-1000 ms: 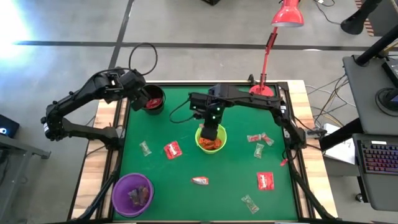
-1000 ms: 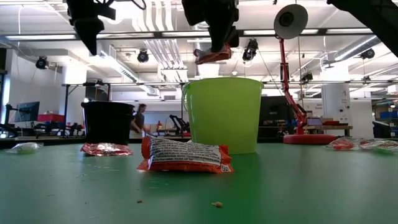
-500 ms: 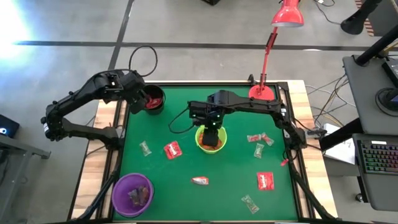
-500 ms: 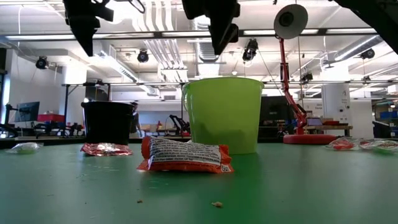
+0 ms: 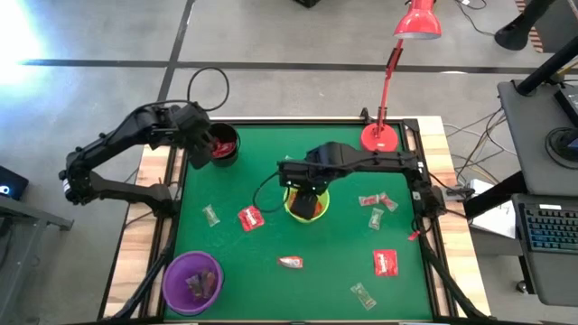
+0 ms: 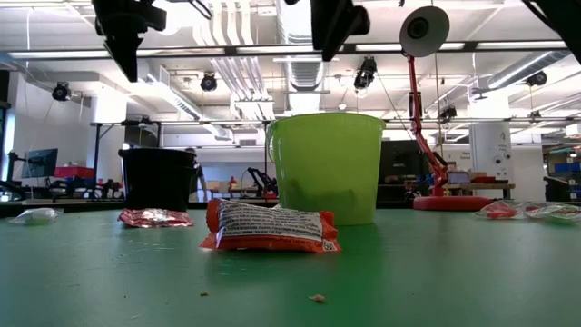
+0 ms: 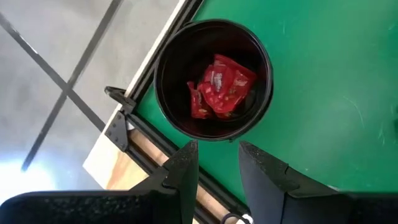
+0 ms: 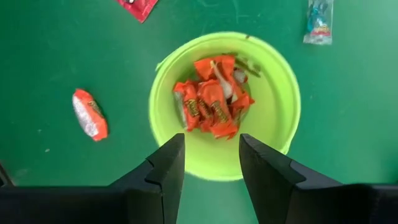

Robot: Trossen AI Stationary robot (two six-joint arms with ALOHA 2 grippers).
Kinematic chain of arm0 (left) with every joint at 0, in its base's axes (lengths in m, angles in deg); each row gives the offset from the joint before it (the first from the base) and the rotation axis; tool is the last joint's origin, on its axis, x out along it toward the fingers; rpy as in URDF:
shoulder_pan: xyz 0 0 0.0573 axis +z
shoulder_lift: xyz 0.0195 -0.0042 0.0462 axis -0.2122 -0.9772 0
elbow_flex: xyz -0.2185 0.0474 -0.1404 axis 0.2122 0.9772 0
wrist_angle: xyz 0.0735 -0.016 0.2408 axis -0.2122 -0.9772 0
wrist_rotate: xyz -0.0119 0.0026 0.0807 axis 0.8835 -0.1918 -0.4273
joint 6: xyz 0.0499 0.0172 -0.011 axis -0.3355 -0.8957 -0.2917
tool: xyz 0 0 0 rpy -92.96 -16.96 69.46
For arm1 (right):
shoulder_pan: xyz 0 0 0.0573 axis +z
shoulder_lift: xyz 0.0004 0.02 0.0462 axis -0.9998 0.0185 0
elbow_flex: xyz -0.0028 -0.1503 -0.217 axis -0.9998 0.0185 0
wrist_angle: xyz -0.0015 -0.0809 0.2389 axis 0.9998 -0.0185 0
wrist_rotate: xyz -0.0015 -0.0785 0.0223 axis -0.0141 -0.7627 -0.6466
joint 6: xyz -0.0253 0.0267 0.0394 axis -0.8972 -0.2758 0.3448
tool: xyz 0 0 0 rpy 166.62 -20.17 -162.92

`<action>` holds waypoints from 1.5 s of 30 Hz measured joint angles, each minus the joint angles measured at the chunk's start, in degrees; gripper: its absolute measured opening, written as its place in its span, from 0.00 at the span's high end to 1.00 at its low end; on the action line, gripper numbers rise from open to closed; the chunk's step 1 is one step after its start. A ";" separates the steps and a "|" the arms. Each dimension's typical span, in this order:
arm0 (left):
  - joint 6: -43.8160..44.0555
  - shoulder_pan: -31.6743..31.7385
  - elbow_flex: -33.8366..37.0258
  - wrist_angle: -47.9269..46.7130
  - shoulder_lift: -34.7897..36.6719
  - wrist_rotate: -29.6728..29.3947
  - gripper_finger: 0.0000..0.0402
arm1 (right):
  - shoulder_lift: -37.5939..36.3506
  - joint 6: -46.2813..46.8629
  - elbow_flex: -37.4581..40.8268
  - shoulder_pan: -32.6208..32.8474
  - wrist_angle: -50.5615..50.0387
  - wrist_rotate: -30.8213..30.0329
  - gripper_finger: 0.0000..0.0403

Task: Sort candy
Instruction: Put the pink gummy into the purple bucket

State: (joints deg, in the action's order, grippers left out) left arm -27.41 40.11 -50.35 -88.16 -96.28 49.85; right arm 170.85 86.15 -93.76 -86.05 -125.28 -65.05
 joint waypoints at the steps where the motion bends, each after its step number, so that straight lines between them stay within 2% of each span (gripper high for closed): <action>1: -0.38 0.00 0.00 -0.01 0.16 0.05 0.76 | -0.42 1.05 0.53 0.47 -0.02 -0.14 0.64; 9: -3.26 0.00 0.00 -0.06 2.24 0.05 0.76 | -7.66 16.28 10.95 2.11 -0.03 -3.57 0.64; 15: -3.42 0.00 0.00 -0.04 3.98 0.05 0.76 | -15.48 26.29 23.53 1.22 -0.06 -10.56 0.63; 25: -7.79 0.00 0.00 1.34 4.28 0.05 0.76 | -27.66 35.52 44.52 -0.72 0.14 -10.91 0.62; 33: -7.59 0.00 0.00 2.67 3.96 0.06 0.76 | -36.18 37.62 58.76 -1.39 3.66 -10.03 0.58; 41: -6.11 -0.04 0.00 2.71 2.57 0.09 0.76 | -41.70 31.91 71.22 -1.81 8.31 -9.88 0.57; 45: -5.82 -0.02 0.00 2.76 1.55 0.07 0.76 | -42.13 31.19 76.98 -1.81 9.82 -6.03 0.57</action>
State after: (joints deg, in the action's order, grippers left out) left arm -33.23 40.09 -50.35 -85.40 -94.72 49.92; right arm 128.72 117.34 -16.78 -87.86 -115.45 -71.07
